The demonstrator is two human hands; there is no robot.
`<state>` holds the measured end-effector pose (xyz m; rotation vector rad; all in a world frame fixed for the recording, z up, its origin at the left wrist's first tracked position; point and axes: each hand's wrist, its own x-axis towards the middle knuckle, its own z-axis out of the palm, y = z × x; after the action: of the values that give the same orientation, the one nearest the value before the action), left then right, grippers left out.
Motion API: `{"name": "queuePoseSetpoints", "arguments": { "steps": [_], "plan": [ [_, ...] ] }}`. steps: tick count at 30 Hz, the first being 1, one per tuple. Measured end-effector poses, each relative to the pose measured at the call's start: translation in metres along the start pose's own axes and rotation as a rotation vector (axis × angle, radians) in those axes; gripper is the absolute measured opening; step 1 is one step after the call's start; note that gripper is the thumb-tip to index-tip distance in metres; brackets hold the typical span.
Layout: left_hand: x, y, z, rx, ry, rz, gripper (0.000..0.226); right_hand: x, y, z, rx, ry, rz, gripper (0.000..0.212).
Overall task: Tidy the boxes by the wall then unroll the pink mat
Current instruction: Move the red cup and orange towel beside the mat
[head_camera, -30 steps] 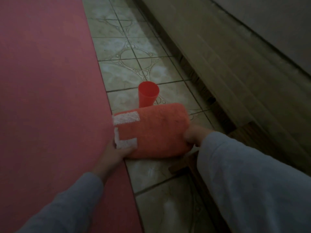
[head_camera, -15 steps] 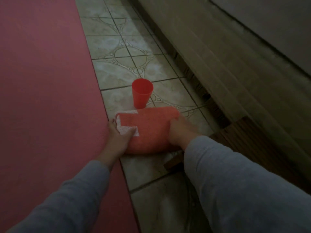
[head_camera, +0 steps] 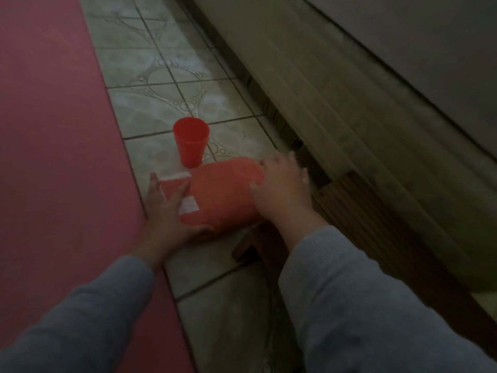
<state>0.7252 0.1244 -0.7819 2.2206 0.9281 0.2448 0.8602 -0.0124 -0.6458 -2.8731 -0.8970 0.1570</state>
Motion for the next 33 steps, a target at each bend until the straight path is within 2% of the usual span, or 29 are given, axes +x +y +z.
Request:
{"name": "queuePoseSetpoints", "arguments": {
  "steps": [2, 3, 5, 7, 8, 11, 14, 16, 19, 28, 33],
  "plan": [
    [0.004, 0.01, -0.001, -0.037, -0.053, -0.029, 0.123, -0.016, 0.036, -0.014, 0.032, 0.119, 0.098, 0.056],
    [0.004, 0.017, -0.003, -0.018, -0.07, -0.047, 0.124, -0.026, 0.057, -0.021, 0.043, 0.127, 0.165, 0.057],
    [-0.004, 0.035, -0.009, 0.055, -0.005, -0.05, 0.12, -0.049, 0.102, -0.032, 0.04, 0.063, 0.314, 0.062],
    [-0.023, 0.059, -0.012, -0.015, 0.095, 0.069, 0.105, -0.076, 0.145, -0.04, 0.025, -0.026, 0.449, 0.068],
    [-0.034, 0.074, -0.013, -0.069, 0.091, 0.164, 0.097, -0.09, 0.164, -0.041, 0.023, -0.054, 0.505, 0.07],
    [-0.06, 0.117, -0.012, -0.076, -0.113, 0.429, 0.087, -0.136, 0.205, -0.037, 0.016, -0.105, 0.645, 0.075],
    [-0.068, 0.149, -0.004, -0.019, -0.308, 0.495, 0.087, -0.175, 0.225, -0.026, 0.055, -0.156, 0.747, 0.079],
    [-0.071, 0.158, 0.003, 0.055, -0.379, 0.461, 0.086, -0.191, 0.23, -0.016, 0.084, -0.151, 0.78, 0.076],
    [-0.075, 0.157, 0.005, 0.151, -0.37, 0.467, 0.087, -0.199, 0.229, -0.005, 0.051, -0.103, 0.77, 0.076],
    [-0.071, 0.146, -0.003, 0.11, -0.426, 0.433, 0.086, -0.208, 0.208, -0.001, -0.003, -0.058, 0.787, 0.079],
    [-0.071, 0.133, -0.006, 0.118, -0.396, 0.463, 0.084, -0.212, 0.195, -0.002, 0.032, -0.088, 0.823, 0.078]
  ]
}}
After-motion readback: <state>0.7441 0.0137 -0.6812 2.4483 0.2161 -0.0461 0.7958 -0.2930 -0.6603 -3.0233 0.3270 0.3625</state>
